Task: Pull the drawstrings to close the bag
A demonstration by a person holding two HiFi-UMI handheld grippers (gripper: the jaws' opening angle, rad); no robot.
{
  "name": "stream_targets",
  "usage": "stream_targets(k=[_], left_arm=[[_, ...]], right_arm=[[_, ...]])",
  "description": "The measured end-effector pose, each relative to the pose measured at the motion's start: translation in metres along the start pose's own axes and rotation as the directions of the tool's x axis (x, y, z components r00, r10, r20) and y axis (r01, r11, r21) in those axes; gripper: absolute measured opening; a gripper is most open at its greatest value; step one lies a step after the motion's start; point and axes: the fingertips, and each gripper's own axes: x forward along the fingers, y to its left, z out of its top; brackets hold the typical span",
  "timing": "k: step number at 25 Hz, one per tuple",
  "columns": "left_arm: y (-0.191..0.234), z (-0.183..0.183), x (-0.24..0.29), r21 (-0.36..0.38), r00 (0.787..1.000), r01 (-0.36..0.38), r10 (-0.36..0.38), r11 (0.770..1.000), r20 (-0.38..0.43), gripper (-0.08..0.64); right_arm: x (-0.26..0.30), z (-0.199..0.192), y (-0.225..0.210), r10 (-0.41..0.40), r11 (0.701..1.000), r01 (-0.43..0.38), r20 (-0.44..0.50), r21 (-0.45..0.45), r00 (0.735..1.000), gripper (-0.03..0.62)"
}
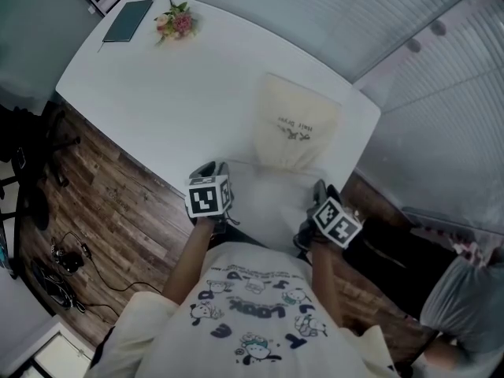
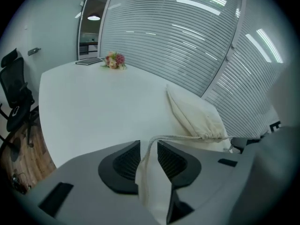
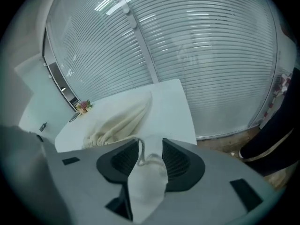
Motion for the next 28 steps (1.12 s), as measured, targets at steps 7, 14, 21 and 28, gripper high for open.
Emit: stream_targets(k=[7, 14, 21, 28], left_arm=[[-0.011, 0.031, -0.03, 0.159, 0.994, -0.048, 0.031, 0.986, 0.109, 0.178], [-0.062, 0.082, -0.071, 0.203, 0.946, 0.053, -0.114, 0.978, 0.304, 0.176], [-0.108, 0.124, -0.11, 0.324, 0.829, 0.013, -0.192, 0.946, 0.525, 0.13], [-0.143, 0.141, -0.135, 0.4, 0.728, -0.015, -0.264, 0.916, 0.633, 0.124]], right_arm=[[-0.031, 0.032, 0.003, -0.053, 0.991, 0.067, 0.118, -0.119, 0.992, 0.172], [-0.077, 0.094, 0.064, 0.102, 0.961, -0.013, 0.309, -0.277, 0.945, 0.17], [-0.114, 0.126, 0.142, 0.291, 0.872, -0.009, 0.503, -0.49, 0.814, 0.166], [-0.121, 0.13, 0.159, 0.319, 0.865, -0.009, 0.536, -0.501, 0.782, 0.121]])
